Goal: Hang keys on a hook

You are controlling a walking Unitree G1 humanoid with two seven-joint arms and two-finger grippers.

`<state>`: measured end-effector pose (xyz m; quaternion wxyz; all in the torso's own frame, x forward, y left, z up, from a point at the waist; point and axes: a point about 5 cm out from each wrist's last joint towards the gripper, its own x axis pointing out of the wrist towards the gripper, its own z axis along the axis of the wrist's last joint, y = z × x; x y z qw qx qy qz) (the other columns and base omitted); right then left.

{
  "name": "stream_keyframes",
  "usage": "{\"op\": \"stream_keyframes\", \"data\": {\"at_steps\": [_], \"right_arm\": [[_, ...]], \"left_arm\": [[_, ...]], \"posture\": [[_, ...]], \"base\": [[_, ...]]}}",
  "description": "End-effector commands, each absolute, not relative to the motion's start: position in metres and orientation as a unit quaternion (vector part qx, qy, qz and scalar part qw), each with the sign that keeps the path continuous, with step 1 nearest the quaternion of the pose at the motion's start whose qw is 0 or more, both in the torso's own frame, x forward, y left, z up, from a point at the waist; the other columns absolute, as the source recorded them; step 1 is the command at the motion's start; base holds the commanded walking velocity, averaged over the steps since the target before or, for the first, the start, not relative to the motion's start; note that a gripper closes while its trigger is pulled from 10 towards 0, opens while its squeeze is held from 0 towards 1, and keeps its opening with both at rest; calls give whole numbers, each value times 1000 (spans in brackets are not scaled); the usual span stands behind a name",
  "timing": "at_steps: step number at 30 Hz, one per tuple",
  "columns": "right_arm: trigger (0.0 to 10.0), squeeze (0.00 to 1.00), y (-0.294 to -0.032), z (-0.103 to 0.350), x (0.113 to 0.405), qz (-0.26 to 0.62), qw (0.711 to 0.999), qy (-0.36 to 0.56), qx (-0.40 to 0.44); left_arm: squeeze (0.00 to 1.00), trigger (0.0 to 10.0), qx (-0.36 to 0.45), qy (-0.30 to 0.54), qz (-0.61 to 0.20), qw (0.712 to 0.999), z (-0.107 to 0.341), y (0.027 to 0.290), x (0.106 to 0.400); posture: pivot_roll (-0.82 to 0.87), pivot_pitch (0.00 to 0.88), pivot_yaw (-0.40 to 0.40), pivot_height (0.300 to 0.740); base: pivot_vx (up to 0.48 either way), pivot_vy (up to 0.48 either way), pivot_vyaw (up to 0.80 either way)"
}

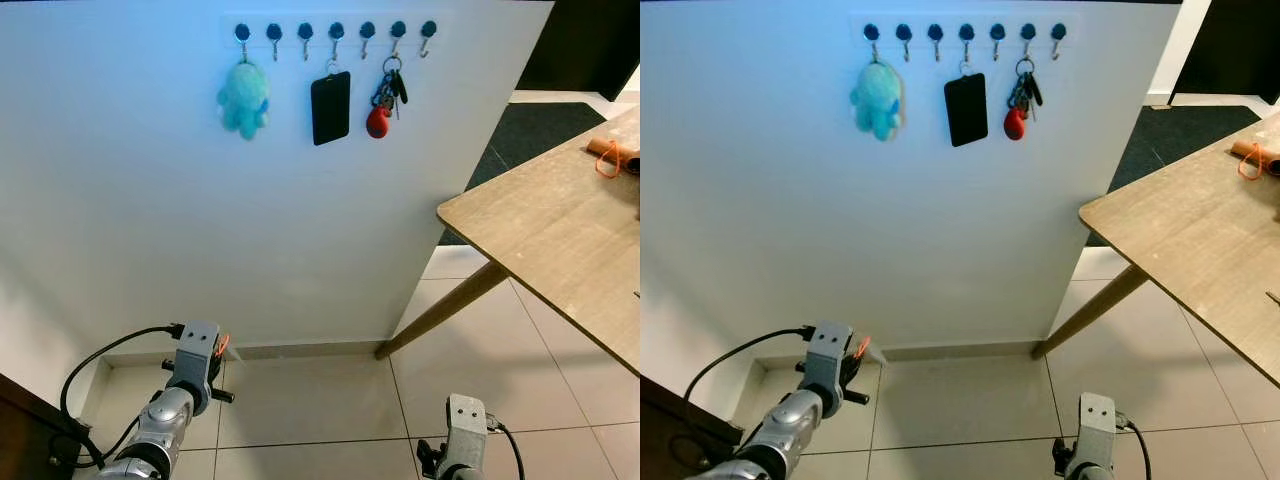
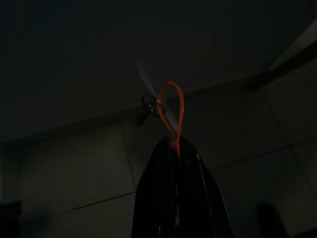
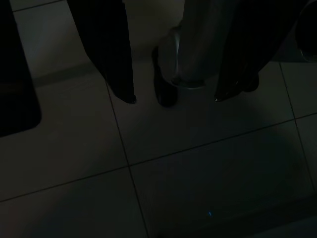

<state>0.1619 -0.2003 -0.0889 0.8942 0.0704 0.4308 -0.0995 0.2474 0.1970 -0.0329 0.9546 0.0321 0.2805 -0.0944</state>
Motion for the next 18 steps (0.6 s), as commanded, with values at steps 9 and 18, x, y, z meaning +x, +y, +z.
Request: {"op": "stream_keyframes", "data": {"at_steps": [9,18], "right_arm": [[10000,0,-201,-89,162,-99,894,432,69],[10000,0,-202,-89,162,-99,893,433,68]], "left_arm": [[0,10000,13,273,-97,957,-31,191,251],[0,10000,2,267,-91,959,-29,192,253]], "posture": [[40,0,-1,740],[44,7,-3,740]], "base": [[287,0,0],[343,0,0]]}}
